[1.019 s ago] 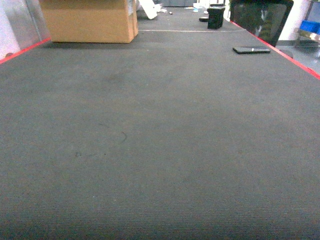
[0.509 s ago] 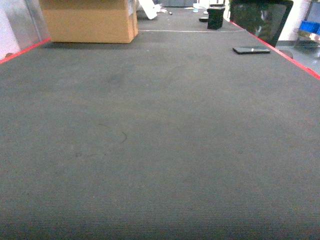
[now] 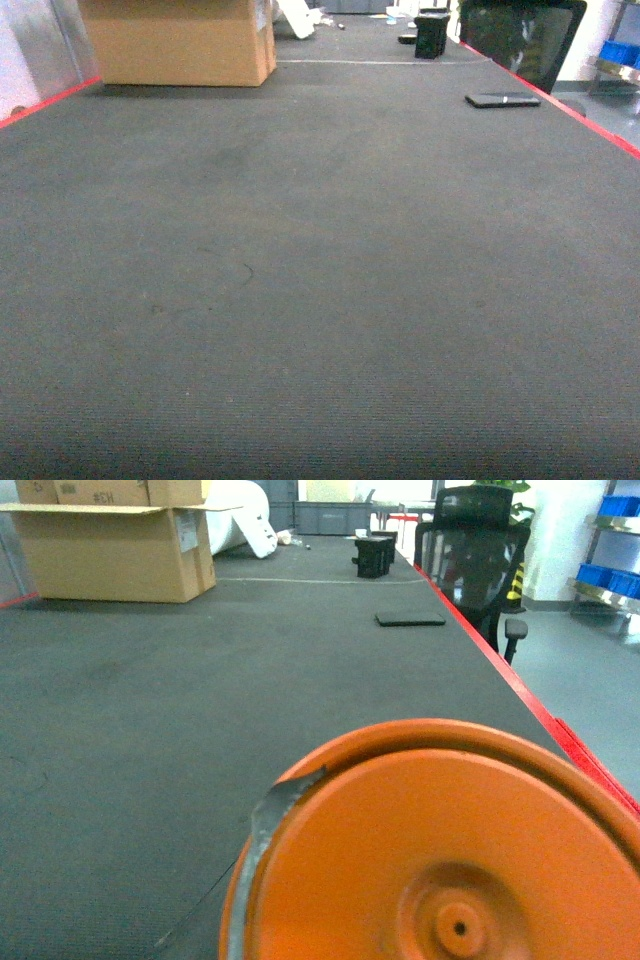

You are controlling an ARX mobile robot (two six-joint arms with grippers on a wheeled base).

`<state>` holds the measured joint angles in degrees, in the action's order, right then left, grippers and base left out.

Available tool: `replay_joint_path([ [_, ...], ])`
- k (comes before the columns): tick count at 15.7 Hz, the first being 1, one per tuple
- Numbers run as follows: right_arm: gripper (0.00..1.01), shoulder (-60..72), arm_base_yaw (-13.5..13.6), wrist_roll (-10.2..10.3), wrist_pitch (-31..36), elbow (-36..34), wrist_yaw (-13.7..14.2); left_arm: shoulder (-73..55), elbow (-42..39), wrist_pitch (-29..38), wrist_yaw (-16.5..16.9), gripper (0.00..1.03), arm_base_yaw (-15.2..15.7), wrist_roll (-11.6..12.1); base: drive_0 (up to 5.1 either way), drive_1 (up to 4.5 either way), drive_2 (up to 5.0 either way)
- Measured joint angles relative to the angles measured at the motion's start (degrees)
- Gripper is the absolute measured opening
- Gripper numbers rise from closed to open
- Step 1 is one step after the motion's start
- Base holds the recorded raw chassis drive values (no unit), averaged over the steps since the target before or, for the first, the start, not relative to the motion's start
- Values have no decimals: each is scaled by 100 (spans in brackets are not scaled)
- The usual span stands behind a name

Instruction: Sort blue parts and orange caps into right shelf containers

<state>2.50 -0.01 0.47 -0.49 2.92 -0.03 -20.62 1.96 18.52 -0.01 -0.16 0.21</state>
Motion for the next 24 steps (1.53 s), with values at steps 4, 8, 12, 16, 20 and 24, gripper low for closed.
replay_joint_path([
  [4,44,-212,0,-7,-33,-214,-2,367,-136,-210,-20,42,4,0,0,0,0],
  [8,44,-223,0,-9,9,-216,2,697,-136,-516,0,42,4,0,0,0,0],
  [12,44,-223,0,-11,13,-216,2,1058,-136,-857,2,42,4,0,0,0,0],
  [16,44,-223,0,-11,11,-216,2,2033,-131,-1794,2,42,4,2,0,0,0],
  [20,44,-223,0,-11,17,-216,4,2022,-131,-1928,0,42,4,0,0,0,0],
  [24,44,-223,0,-11,13,-216,2,2026,-131,-1893,0,42,4,0,0,0,0],
])
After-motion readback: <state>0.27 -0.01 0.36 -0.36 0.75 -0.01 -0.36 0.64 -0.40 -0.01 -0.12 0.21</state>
